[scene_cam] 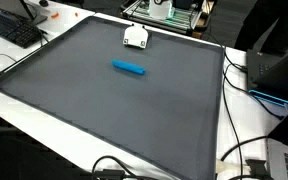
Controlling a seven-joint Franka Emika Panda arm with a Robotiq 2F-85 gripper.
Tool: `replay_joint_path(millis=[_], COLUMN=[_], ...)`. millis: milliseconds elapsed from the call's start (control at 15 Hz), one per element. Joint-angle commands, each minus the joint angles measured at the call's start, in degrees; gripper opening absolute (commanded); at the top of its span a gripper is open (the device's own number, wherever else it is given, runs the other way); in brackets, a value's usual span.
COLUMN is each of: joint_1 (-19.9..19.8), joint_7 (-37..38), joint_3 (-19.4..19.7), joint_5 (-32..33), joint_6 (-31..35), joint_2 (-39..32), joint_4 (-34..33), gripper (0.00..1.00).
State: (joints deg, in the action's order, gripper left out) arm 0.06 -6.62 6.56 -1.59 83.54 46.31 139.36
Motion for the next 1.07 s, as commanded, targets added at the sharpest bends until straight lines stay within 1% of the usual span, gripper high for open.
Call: replay_joint_path(millis=[0,67,133,267,400,600,800,1000], joint_1=[-0.6,-0.6,-0.4,-1.2,-1.8,-2.4,-2.9,-3.7], joint_7=[-0.4,-0.4,0.8,5.5,11.5,20.0,28.5,37.1], joint_3=[-0.4,-0.4,-0.4,-1.7,-3.7,-8.2,-12.1,-15.1], joint_5=[-0.2,-0.2,-2.5,-6.2,-11.8,-16.8,-18.8,-18.8], joint_6=[-0.1,-0.1,1.0,4.6,10.7,21.3,30.1,36.9], joint_2=[-0.1,-0.1,-0.7,-1.2,-1.7,-3.1,-5.1,-6.9], joint_4=[-0.1,-0.1,0.8,3.3,6.5,11.2,15.6,19.3], gripper=[1.0,1.0,1.0,1.0,1.0,1.0,1.0,1.0])
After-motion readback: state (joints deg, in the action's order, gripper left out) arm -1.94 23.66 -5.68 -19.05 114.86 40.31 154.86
